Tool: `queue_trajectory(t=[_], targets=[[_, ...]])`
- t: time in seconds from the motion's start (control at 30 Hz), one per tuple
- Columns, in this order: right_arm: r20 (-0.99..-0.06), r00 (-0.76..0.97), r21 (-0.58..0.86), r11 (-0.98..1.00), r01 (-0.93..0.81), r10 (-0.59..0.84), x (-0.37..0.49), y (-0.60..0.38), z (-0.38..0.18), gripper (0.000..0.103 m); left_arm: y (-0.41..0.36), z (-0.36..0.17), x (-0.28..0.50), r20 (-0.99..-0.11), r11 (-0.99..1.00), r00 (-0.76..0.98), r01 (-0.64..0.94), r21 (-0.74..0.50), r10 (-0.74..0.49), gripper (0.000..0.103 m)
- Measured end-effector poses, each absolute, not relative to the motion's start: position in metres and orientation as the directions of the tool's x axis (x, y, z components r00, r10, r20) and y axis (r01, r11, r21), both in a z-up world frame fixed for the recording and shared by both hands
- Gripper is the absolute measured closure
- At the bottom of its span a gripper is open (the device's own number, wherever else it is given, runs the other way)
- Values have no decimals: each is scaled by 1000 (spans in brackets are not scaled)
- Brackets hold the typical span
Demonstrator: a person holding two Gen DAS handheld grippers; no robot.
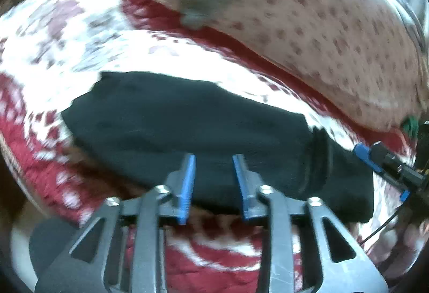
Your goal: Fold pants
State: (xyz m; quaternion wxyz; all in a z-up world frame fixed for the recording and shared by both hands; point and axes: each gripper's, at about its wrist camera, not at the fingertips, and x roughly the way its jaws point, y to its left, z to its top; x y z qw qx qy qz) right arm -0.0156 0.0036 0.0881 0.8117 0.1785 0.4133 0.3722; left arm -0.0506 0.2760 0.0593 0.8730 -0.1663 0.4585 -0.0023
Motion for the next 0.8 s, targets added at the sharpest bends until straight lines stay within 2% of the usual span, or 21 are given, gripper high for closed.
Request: queue_trajectory(t=[0.03, 0.13, 0.27, 0.4, 0.63, 0.8], targets=[[-547, 364, 586, 655, -476, 754, -12, 16, 88, 49, 290, 58, -56, -792, 929, 589, -181, -324, -162, 51], [-561, 307, 564, 626, -538, 769, -2, 53, 87, 49, 323, 53, -66, -776, 881, 607, -259, -395, -170, 51], [-586, 240, 534, 592, -604, 774, 18, 106, 82, 49, 342, 48, -72, -778, 857, 614, -321, -404, -136, 50], [-623, 180, 505, 567, -651, 761, 39, 155, 76, 48, 355, 35, -68, -784, 818, 602, -369, -442, -152, 50], [-716, 104, 393, 522, -757, 690, 69, 232, 60, 42, 367, 17, -59, -763, 764, 612, -387, -517, -206, 37], [-790, 56, 309, 476, -823, 610, 84, 277, 44, 41, 367, 13, -49, -752, 768, 629, -377, -517, -197, 34]])
